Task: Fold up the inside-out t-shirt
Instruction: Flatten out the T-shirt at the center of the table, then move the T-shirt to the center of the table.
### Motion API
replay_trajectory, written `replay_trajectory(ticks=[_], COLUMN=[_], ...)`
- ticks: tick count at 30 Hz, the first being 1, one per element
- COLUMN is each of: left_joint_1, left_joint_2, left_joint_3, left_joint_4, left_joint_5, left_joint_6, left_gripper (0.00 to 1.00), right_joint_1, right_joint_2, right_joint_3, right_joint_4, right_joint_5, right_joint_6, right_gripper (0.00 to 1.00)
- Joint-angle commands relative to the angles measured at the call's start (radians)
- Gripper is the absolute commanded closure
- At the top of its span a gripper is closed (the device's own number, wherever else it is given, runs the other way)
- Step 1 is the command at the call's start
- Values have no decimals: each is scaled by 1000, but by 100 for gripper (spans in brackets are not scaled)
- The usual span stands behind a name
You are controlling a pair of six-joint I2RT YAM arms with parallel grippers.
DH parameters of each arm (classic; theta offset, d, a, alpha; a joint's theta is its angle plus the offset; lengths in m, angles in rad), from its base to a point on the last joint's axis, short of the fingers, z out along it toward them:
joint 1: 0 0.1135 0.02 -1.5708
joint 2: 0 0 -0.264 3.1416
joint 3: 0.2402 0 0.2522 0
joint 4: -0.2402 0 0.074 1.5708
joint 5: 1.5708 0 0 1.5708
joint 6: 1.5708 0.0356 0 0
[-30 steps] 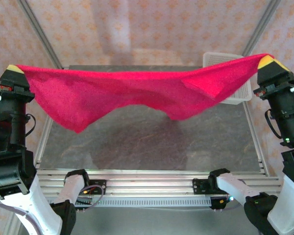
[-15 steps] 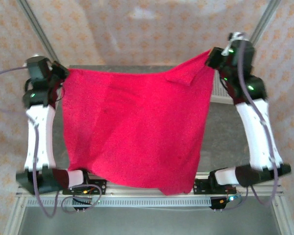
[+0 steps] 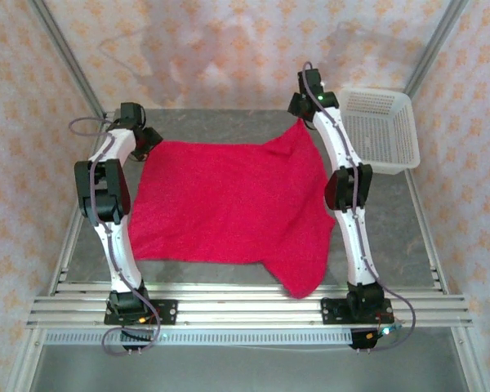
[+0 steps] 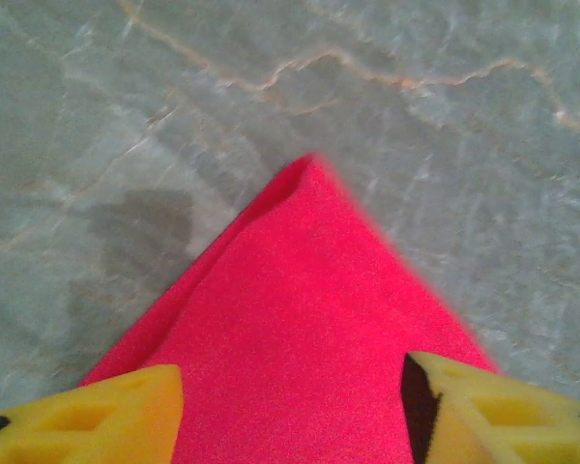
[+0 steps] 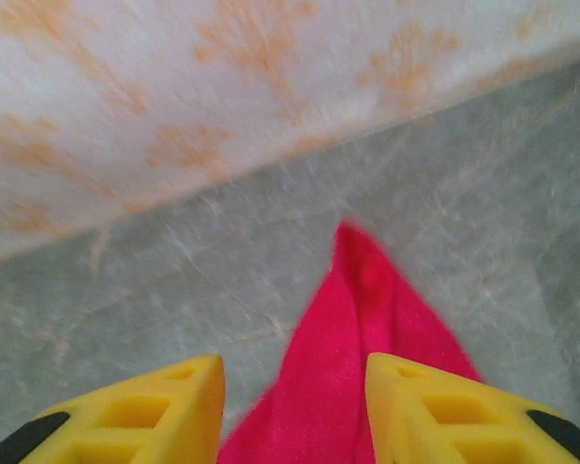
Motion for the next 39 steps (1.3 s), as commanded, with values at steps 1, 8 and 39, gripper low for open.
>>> replay_trajectory(ticks=[1,8,39], left_joint_1=[-16,-101,-182], left_joint_2=[-165,-432,-613], left_joint_3=[10,-277,-732], left_joint_4=[-60,-17,22], left_joint_5=[-104,-26,-106], left_joint_6=[17,-8,-24], left_gripper=[34,34,34], right_joint_1=[21,64,98], right_joint_2=[-133,-547,-920], right_joint_3=[-50,-801,-1621], right_joint_4=[-137,191,511], right_joint_5=[12,-51,-29], right_joint_6=[16,77,212], right_gripper=[56,51,54])
